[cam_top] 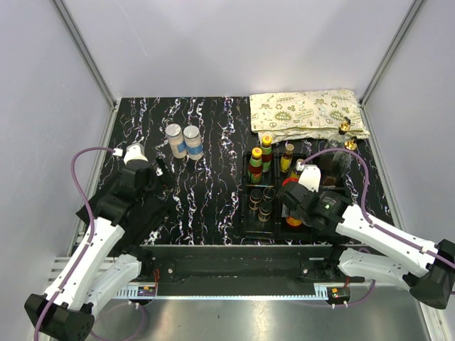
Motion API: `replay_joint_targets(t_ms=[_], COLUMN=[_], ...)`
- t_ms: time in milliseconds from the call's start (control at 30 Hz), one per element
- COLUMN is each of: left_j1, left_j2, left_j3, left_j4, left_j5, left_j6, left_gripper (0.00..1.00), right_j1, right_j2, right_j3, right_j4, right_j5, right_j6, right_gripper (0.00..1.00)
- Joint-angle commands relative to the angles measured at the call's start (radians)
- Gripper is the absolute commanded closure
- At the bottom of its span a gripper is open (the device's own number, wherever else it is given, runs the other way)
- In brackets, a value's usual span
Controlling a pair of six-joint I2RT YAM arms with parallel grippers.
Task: Organize the condiment bottles
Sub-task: Place the bottle in the storage box.
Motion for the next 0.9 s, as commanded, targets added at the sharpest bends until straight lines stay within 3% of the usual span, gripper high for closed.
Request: replay_joint_targets(t_ms=[0, 33, 100, 133, 267, 367, 700, 867], left_j1=[0.004, 0.004, 0.004, 0.004, 0.004, 0.004, 0.004, 0.004], left_j2=[0.002, 0.003, 0.007, 0.007, 0.007, 0.003, 0.034, 0.123], left_j3=[0.011, 0.014, 0.014, 0.016, 0.019, 0.02, 0.071, 0.146], left_j4=[0.029, 0.029, 0.029, 0.029, 0.029, 0.031, 0.043, 0.086], left_j5=[-0.013, -0.013, -0.011, -0.011, -0.007, 0.002, 0.048, 0.074], left_j6=[0.003, 0.005, 0.006, 0.005, 0.012, 0.021, 0.064, 0.058], left_gripper=[0.01, 0.01, 0.01, 0.01, 0.01, 0.01, 0.01, 0.01], right_j1=[0.0, 0.002, 0.002, 0.0, 0.002, 0.002, 0.002, 0.0], right_j2=[-0.022, -0.031, -0.042, -0.051, -0.071, -0.079, -0.146, -0.149], right_j3=[-0.013, -0.013, -0.01, -0.004, 0.013, 0.026, 0.098, 0.183], right_j4=[0.097, 0.094, 0.09, 0.085, 0.073, 0.064, 0.041, 0.041], right_j5=[0.034, 0.034, 0.029, 0.026, 0.021, 0.018, 0.017, 0.05], right_j6=[0.057, 0.056, 0.054, 0.053, 0.045, 0.031, -0.013, -0.059], right_gripper=[0.62, 0.51, 0.43, 0.31, 0.09, 0.0, 0.0, 0.0])
